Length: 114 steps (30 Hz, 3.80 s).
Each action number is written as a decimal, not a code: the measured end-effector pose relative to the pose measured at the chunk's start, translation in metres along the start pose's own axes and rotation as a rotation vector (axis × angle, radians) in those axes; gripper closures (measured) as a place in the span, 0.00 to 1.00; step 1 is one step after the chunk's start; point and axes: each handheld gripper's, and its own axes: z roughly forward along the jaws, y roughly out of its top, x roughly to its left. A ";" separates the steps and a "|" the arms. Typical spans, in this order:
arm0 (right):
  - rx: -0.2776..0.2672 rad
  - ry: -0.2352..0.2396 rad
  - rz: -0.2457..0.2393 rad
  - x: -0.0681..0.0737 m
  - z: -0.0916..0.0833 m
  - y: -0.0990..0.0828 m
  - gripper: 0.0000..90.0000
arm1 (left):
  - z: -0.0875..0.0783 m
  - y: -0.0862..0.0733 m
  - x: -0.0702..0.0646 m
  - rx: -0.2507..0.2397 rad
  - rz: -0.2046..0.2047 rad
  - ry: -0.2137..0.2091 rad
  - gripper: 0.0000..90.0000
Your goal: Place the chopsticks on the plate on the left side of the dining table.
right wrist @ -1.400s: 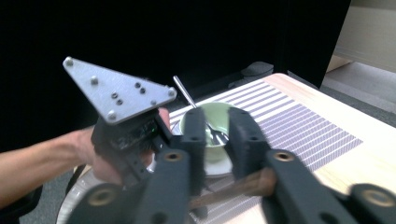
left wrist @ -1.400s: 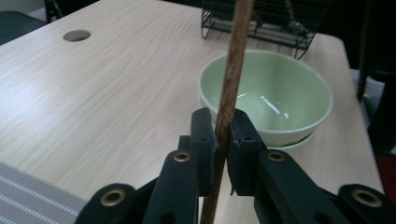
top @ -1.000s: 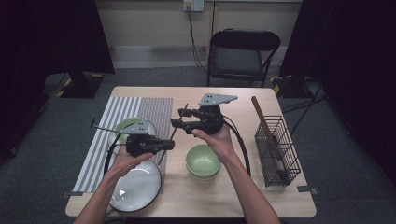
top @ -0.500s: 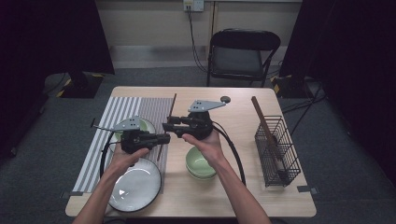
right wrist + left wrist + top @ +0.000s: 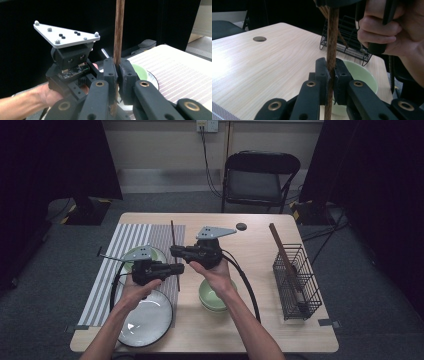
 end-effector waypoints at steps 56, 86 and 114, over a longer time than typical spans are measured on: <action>-0.018 -0.125 -0.016 -0.022 -0.017 0.012 0.43 | -0.003 0.001 -0.002 0.004 -0.002 -0.003 0.93; -0.007 -0.197 0.014 -0.039 -0.031 -0.002 0.25 | -0.008 0.003 -0.001 -0.011 -0.004 0.010 0.93; 0.009 -0.274 0.031 -0.048 -0.044 -0.009 0.24 | -0.018 0.005 0.002 -0.043 -0.002 0.022 0.93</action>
